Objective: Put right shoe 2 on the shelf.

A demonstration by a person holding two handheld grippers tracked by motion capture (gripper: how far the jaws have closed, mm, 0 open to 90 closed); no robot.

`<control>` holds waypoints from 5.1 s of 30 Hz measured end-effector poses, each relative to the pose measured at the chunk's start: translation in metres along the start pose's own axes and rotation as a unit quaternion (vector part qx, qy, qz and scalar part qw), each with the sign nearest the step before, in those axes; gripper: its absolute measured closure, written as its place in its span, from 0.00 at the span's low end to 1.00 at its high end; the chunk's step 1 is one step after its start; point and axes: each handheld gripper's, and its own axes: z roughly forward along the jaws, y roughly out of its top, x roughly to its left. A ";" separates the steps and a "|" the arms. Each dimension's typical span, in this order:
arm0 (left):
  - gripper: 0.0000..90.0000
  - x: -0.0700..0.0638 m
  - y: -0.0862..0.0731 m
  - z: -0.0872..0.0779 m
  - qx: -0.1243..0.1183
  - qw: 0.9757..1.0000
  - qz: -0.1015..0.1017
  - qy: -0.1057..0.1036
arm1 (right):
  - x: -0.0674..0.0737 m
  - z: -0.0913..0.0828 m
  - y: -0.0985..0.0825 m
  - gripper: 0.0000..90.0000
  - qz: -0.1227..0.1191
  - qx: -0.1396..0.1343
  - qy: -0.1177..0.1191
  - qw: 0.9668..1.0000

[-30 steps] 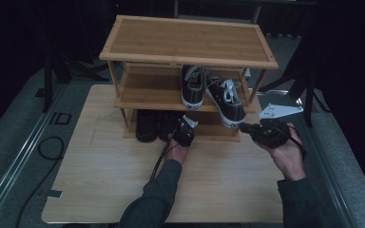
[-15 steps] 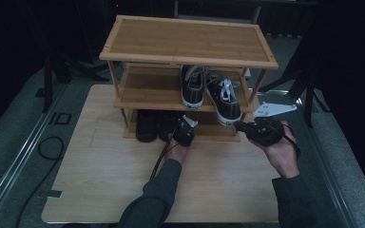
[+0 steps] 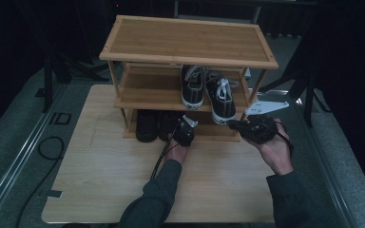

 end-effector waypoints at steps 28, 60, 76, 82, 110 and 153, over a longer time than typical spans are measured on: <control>1.00 0.000 0.000 0.000 -0.001 1.000 0.000 0.003 | 0.006 0.021 0.011 1.00 -0.002 -0.008 -0.002 1.000; 1.00 0.001 0.000 0.000 0.001 1.000 0.000 0.000 | 0.008 0.035 0.007 1.00 -0.002 -0.007 -0.029 1.000; 1.00 0.001 0.000 0.000 0.001 1.000 0.000 -0.001 | 0.011 0.040 0.006 1.00 -0.004 -0.009 -0.047 0.999; 1.00 0.001 0.000 0.000 0.000 1.000 0.000 0.001 | 0.012 0.040 0.007 1.00 -0.004 -0.011 -0.052 0.999; 1.00 0.001 0.000 -0.001 0.000 1.000 0.001 0.002 | 0.012 0.050 0.009 1.00 0.007 -0.015 -0.081 0.997; 1.00 0.001 0.000 -0.001 -0.001 1.000 0.001 0.003 | 0.009 0.051 0.010 1.00 0.005 -0.023 -0.118 0.993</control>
